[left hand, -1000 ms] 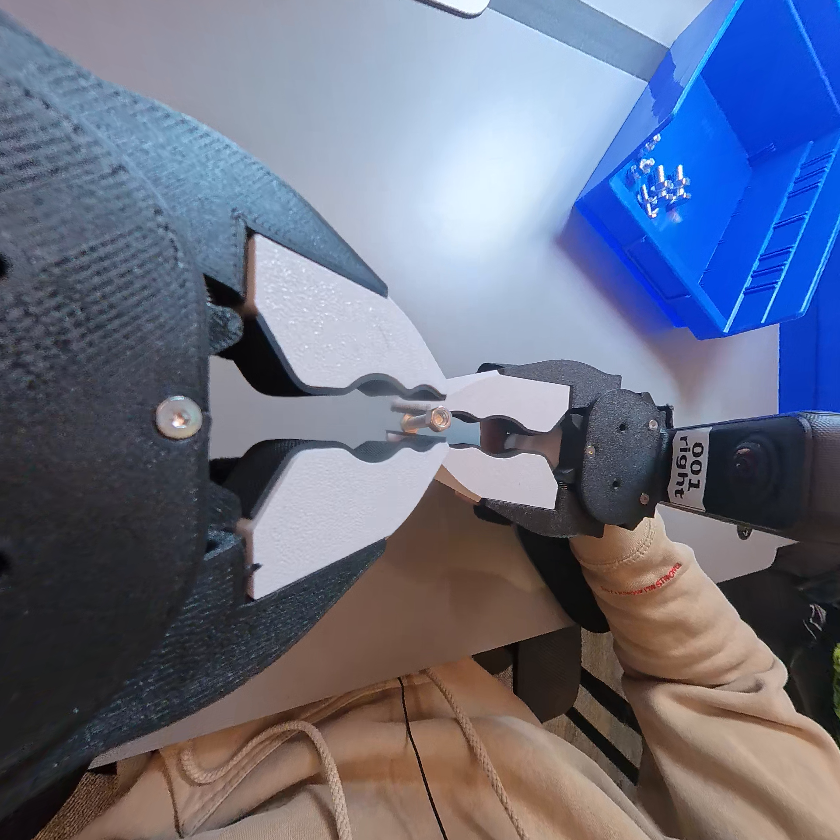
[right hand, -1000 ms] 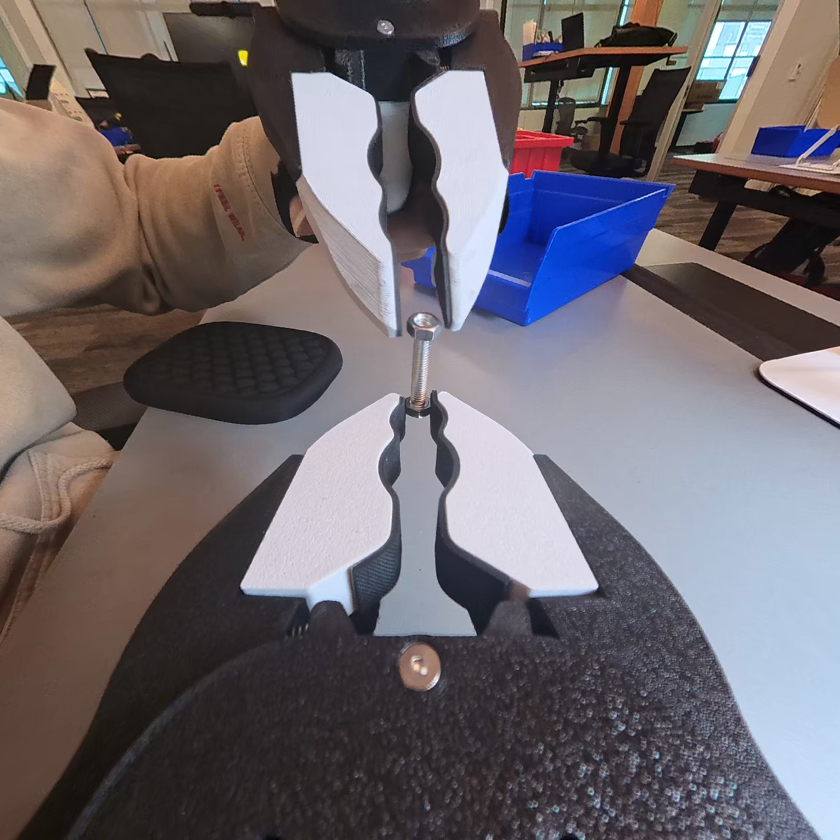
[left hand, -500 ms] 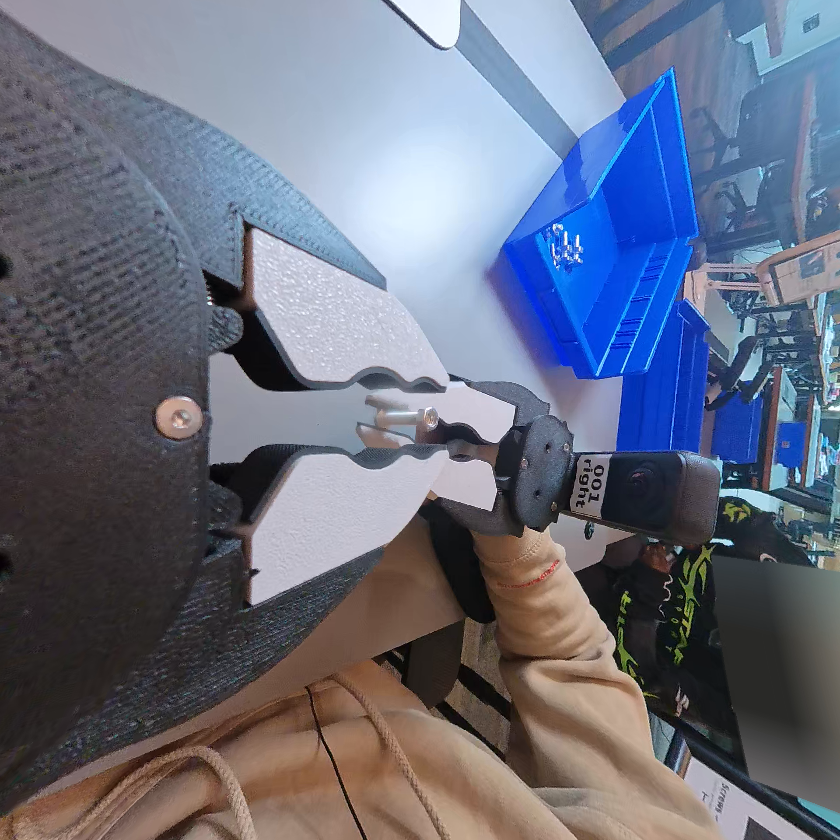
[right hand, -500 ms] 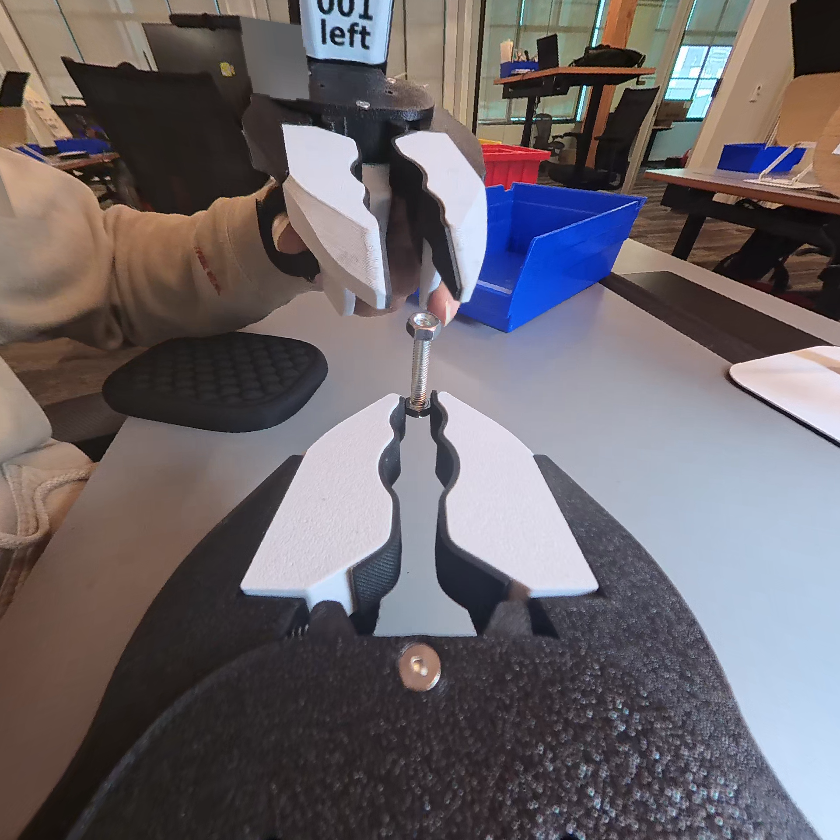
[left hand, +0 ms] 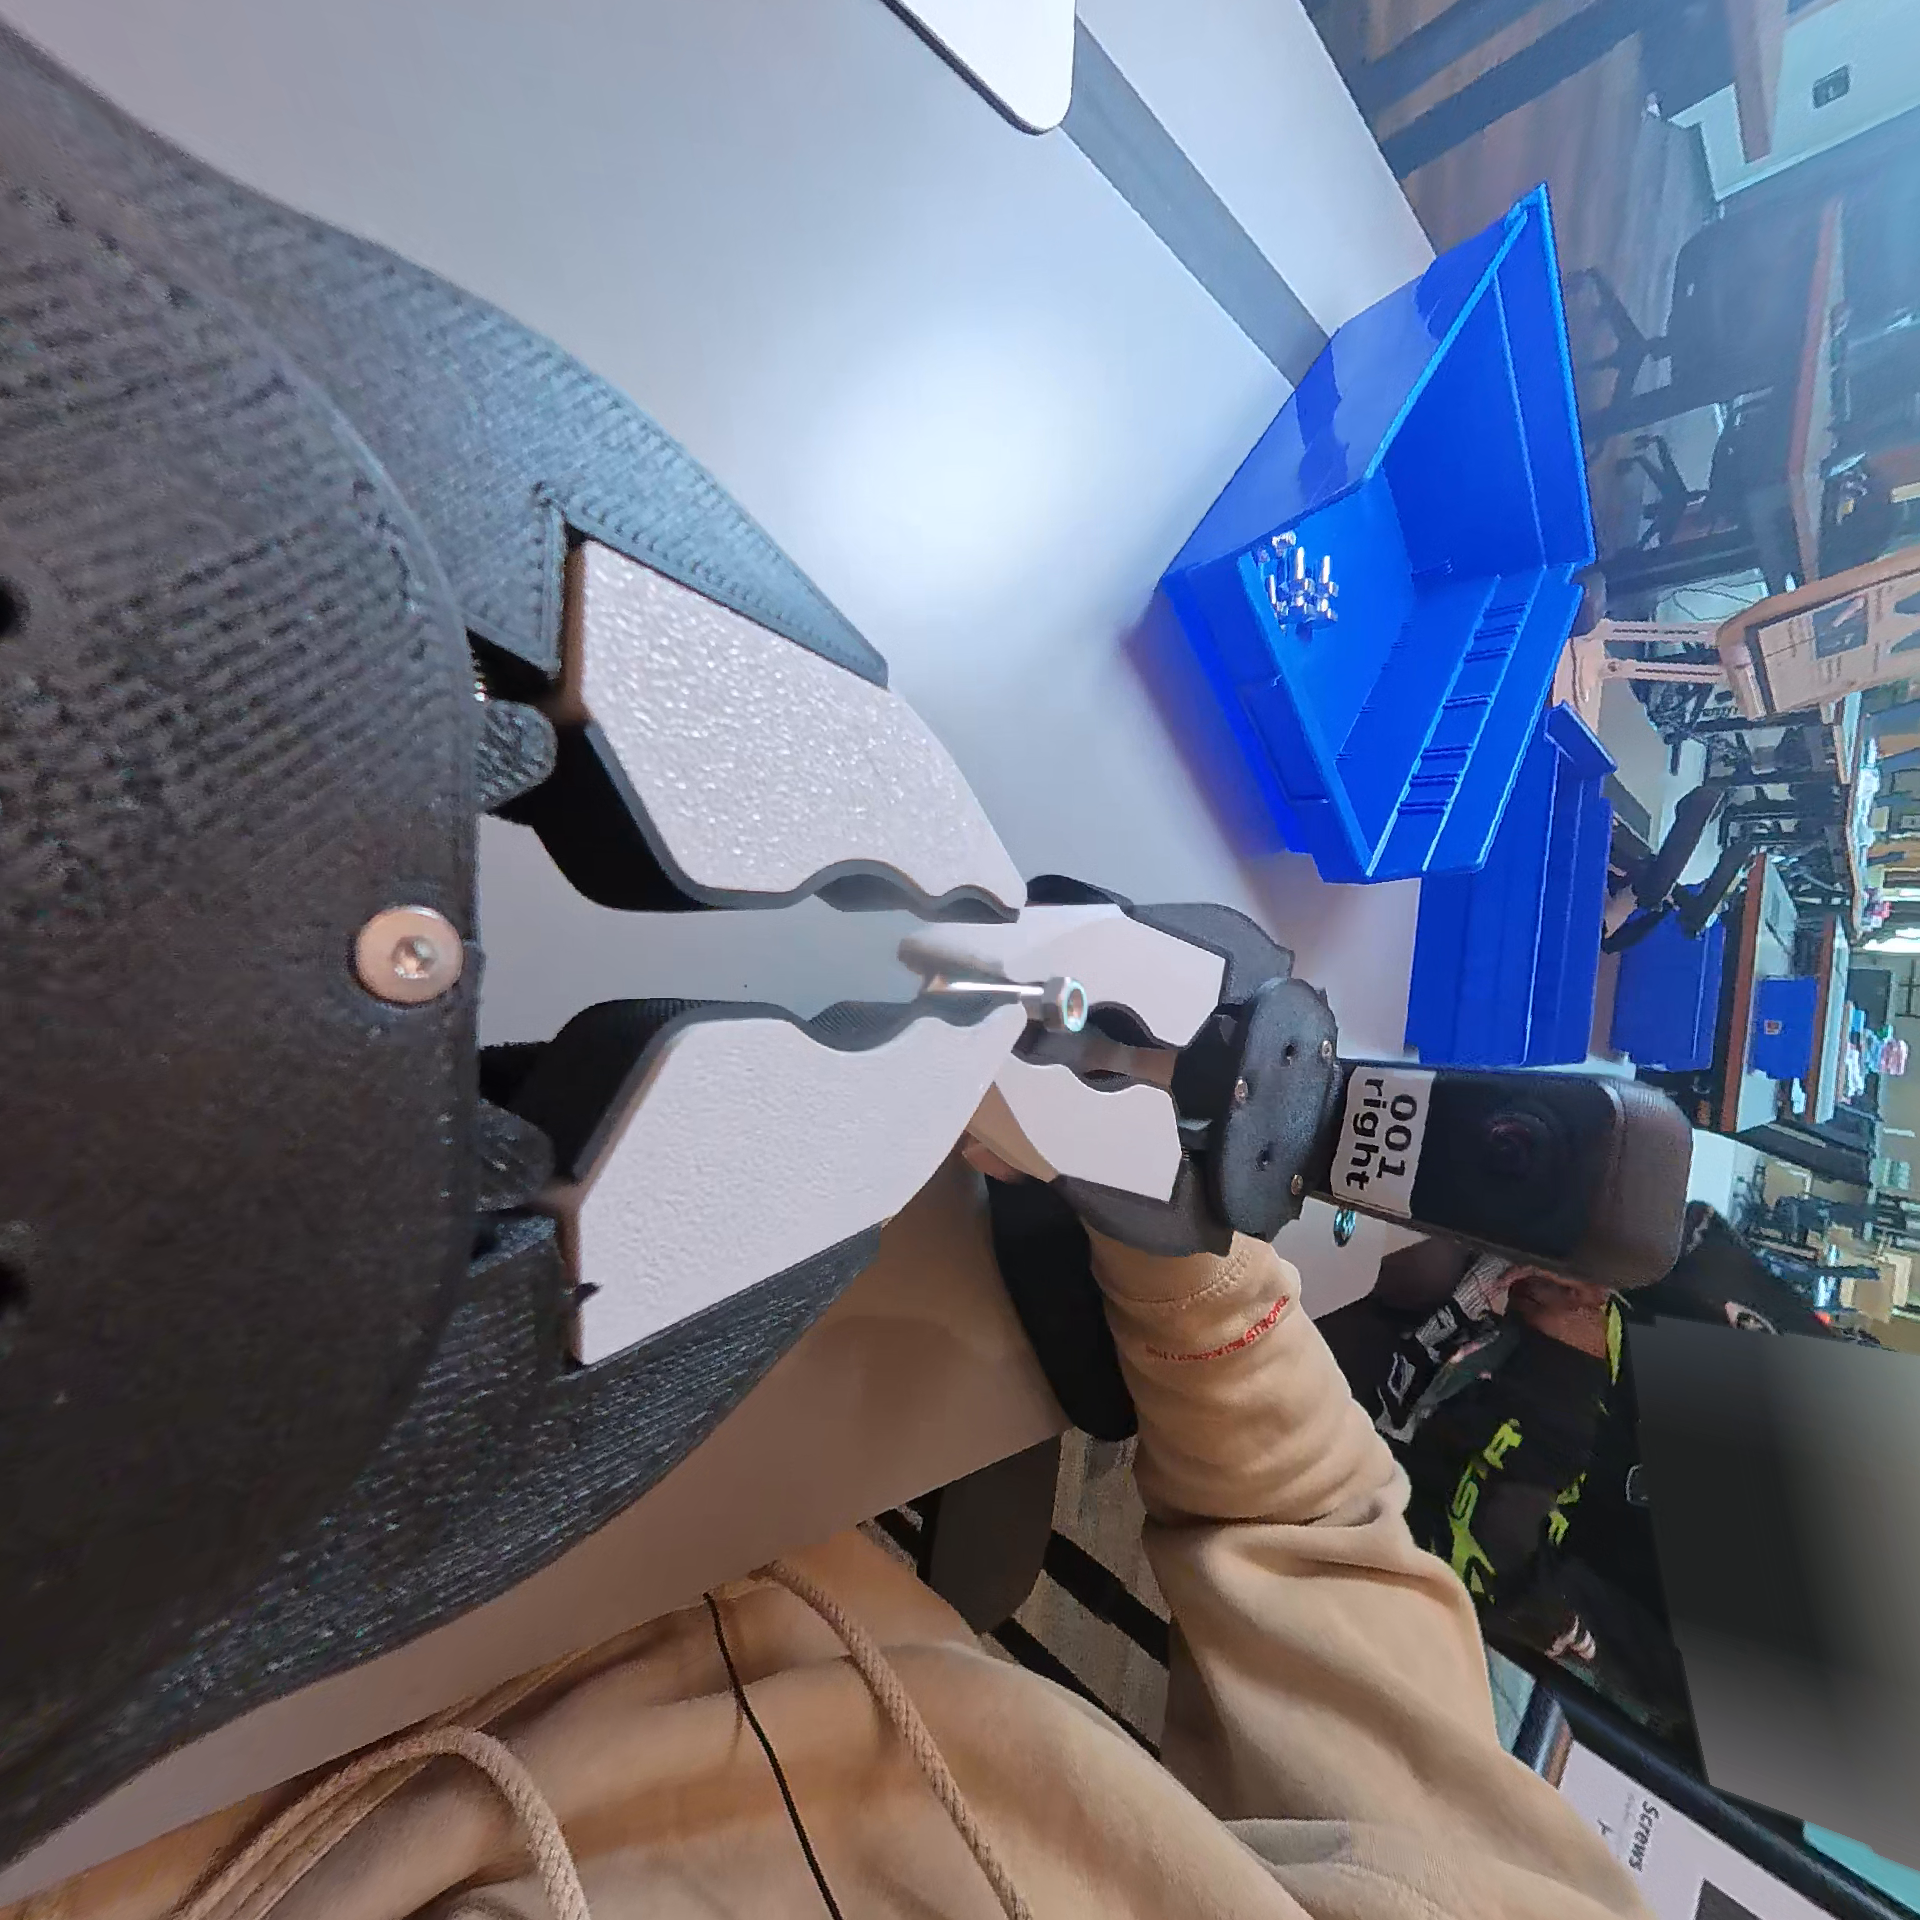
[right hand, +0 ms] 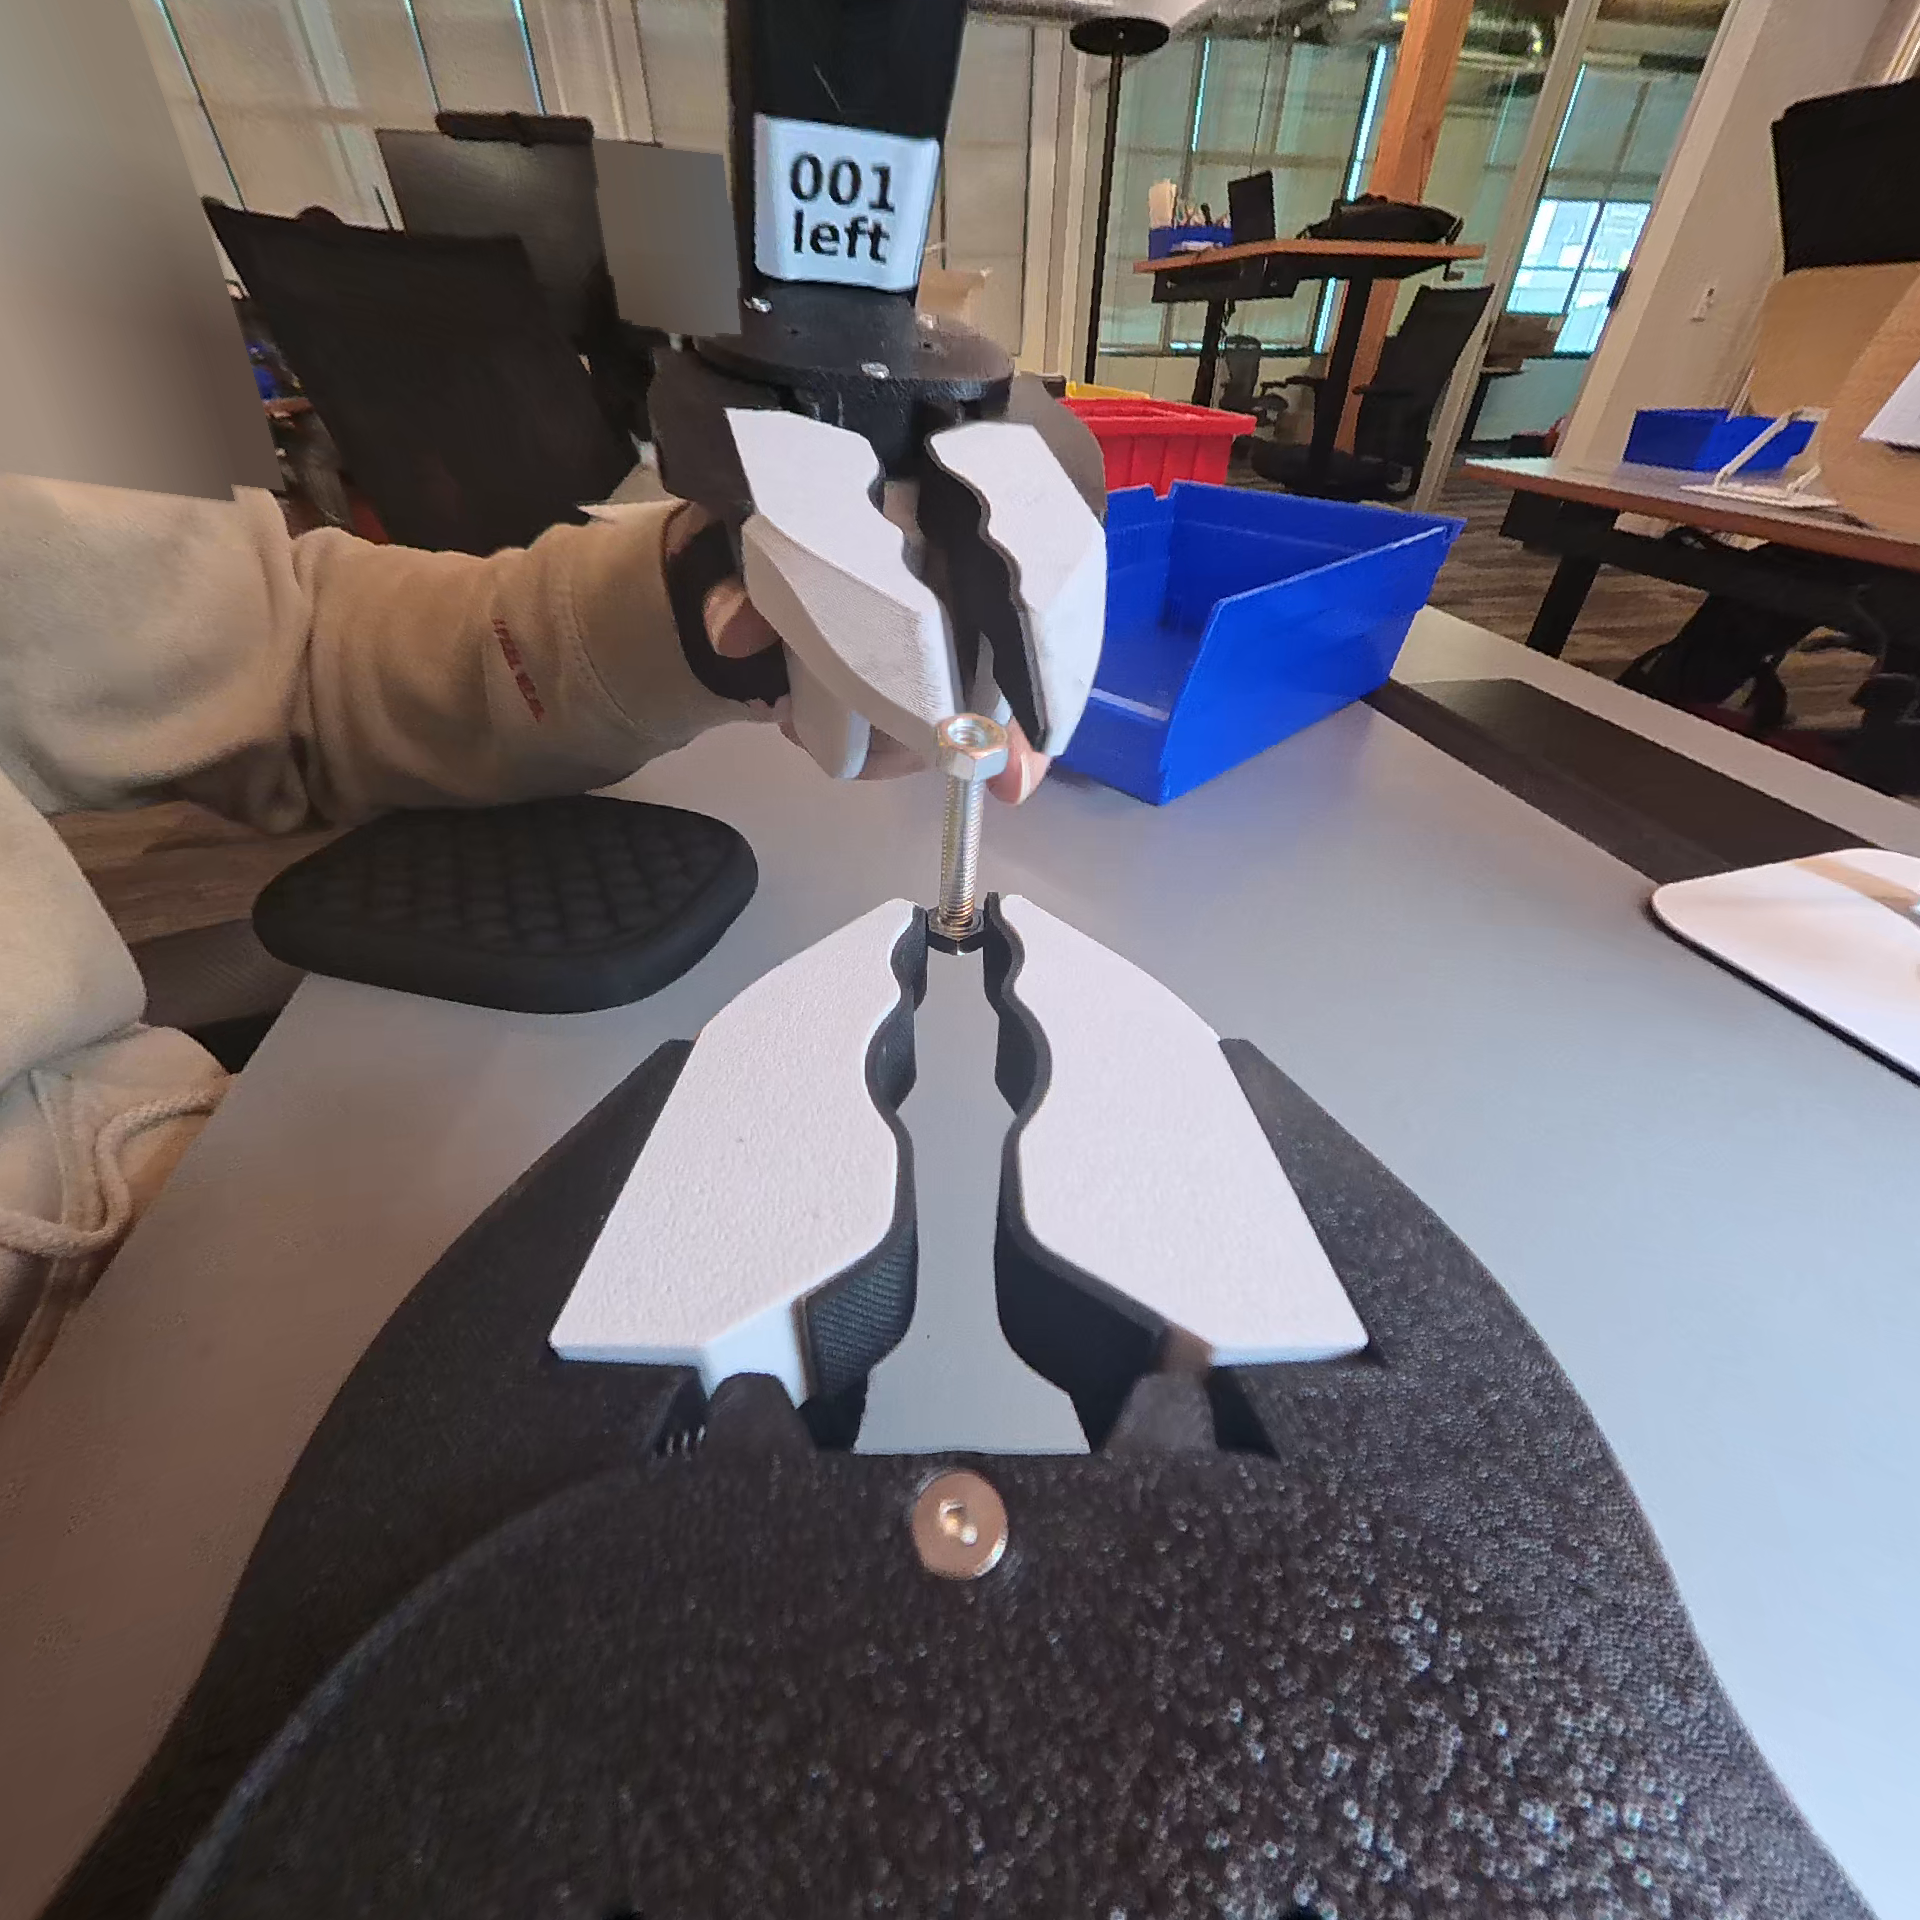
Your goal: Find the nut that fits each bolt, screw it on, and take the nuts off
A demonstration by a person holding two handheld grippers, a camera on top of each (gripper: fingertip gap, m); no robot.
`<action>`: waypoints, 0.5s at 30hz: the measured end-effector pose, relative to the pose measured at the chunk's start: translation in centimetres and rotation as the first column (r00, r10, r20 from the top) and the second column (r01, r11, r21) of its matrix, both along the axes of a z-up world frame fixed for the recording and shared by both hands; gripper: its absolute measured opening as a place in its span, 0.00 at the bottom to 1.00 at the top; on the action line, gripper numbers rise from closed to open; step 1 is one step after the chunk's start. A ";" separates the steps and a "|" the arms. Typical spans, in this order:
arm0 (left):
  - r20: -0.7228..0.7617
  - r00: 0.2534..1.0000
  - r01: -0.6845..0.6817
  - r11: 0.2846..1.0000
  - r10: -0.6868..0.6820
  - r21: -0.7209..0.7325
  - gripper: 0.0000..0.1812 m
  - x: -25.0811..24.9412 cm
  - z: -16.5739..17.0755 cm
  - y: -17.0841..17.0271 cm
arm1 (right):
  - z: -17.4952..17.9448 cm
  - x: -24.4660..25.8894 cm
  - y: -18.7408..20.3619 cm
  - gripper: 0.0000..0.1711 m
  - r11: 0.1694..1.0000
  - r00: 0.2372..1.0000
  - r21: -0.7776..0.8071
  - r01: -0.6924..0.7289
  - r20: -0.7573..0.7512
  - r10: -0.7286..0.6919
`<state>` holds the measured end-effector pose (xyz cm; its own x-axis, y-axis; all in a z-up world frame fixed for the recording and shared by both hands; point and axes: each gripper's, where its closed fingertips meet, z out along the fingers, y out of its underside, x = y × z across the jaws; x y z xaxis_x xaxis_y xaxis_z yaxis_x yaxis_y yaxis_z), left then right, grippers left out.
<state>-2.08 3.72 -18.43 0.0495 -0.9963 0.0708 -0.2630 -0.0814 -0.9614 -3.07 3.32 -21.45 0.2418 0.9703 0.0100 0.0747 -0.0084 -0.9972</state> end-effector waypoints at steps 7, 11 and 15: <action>0.057 0.998 0.009 1.000 -0.008 -0.020 0.12 0.4 0.3 -0.5 | -0.5 0.0 0.4 0.06 1.000 0.999 0.002 0.023 0.030 -0.023; 0.058 0.998 -0.011 1.000 0.012 -0.022 0.10 0.6 0.0 -0.1 | -0.4 0.0 0.3 0.06 1.000 0.999 0.009 0.024 0.026 -0.024; 0.080 0.996 -0.028 0.999 0.032 -0.045 0.06 -0.2 0.0 0.7 | 0.1 0.2 0.3 0.06 1.000 1.000 0.022 0.022 0.003 -0.022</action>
